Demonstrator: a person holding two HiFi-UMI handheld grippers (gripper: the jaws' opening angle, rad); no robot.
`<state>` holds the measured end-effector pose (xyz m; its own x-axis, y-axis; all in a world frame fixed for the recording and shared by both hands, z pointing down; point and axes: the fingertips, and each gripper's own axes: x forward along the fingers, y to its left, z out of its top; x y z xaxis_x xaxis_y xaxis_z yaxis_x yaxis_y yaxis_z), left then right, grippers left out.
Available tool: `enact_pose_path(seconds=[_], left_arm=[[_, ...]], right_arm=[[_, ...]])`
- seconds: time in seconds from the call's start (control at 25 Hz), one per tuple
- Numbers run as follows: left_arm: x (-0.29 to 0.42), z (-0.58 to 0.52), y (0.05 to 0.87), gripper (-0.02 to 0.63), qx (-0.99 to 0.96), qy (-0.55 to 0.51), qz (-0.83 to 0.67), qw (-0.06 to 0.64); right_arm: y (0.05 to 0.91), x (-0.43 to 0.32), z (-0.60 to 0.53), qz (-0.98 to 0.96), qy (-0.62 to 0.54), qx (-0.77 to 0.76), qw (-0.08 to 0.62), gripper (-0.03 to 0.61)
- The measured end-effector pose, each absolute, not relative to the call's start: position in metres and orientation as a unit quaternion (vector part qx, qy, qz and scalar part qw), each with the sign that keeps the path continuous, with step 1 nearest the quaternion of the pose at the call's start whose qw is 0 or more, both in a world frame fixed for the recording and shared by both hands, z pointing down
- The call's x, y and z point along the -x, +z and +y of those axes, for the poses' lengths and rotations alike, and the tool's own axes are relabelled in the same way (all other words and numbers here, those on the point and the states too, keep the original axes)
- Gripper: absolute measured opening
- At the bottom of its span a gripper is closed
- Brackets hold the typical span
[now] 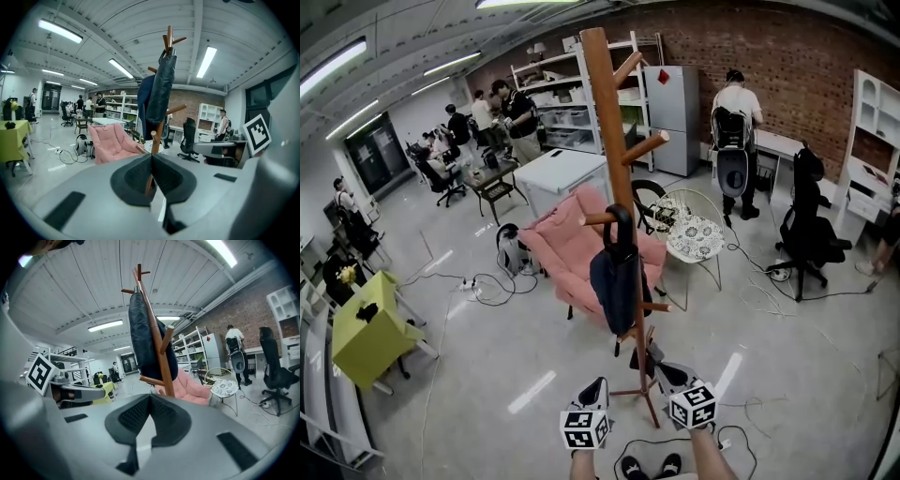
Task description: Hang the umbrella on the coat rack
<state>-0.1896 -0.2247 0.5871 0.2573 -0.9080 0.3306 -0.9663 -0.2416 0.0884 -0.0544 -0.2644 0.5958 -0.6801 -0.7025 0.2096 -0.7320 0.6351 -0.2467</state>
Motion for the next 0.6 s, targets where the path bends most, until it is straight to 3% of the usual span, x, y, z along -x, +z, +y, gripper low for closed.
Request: enact_pose_path(seconds=[0.24,0.6], left_arm=[[0.189,-0.227,0.593,0.006,-0.769,0.142,-0.609,0.131],[0.181,-0.227,0.580,0.006,-0.789,0.094,-0.590,0.142]], right_arm=[[0.592,0.053,-0.268,-0.906,0.159,-0.390,0.040,0.003],[0.595,0.055,-0.267,-0.908,0.158,-0.385,0.047,0.003]])
